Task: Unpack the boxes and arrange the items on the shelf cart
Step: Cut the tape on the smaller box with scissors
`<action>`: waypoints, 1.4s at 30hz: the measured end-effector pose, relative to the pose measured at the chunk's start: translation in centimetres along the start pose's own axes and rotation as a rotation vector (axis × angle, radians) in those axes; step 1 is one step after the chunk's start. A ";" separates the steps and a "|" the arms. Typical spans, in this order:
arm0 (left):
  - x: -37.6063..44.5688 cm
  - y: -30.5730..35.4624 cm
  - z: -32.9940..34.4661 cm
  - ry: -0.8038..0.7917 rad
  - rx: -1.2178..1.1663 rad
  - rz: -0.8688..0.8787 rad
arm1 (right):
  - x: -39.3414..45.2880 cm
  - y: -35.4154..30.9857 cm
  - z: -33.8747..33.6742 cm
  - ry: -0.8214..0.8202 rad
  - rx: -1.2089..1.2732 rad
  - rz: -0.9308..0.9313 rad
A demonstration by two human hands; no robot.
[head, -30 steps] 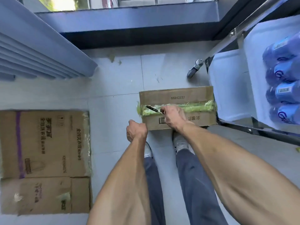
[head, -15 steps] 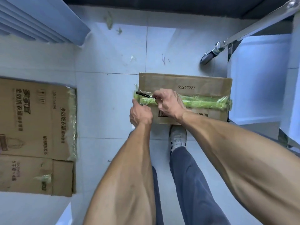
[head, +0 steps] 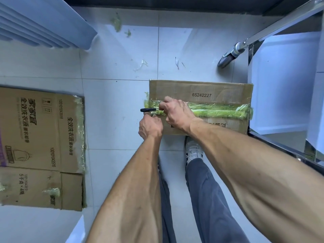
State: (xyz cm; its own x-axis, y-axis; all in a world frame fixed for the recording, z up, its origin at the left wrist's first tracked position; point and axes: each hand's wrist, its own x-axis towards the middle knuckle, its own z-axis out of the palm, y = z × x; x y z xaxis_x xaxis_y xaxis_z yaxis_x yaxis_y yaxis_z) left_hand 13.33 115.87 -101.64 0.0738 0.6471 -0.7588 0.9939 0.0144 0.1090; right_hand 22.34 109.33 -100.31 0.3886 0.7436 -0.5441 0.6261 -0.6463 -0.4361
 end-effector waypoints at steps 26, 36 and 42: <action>-4.0 3.9 7.0 0.096 0.660 0.736 | -8.3 10.4 -1.0 0.132 0.223 0.643; -2.9 4.2 5.5 -0.039 0.615 0.720 | -8.5 8.3 1.1 0.246 0.440 0.809; -2.8 3.0 4.2 -0.048 0.710 0.771 | -8.8 6.3 1.3 0.304 0.353 0.751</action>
State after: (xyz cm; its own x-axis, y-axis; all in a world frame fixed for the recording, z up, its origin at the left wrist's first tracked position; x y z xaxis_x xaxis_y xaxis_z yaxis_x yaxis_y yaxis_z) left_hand 16.49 110.94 -101.89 0.6952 0.2596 -0.6703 0.4947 -0.8494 0.1841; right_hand 22.00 98.52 -99.15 0.8076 0.0824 -0.5839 -0.0924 -0.9603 -0.2633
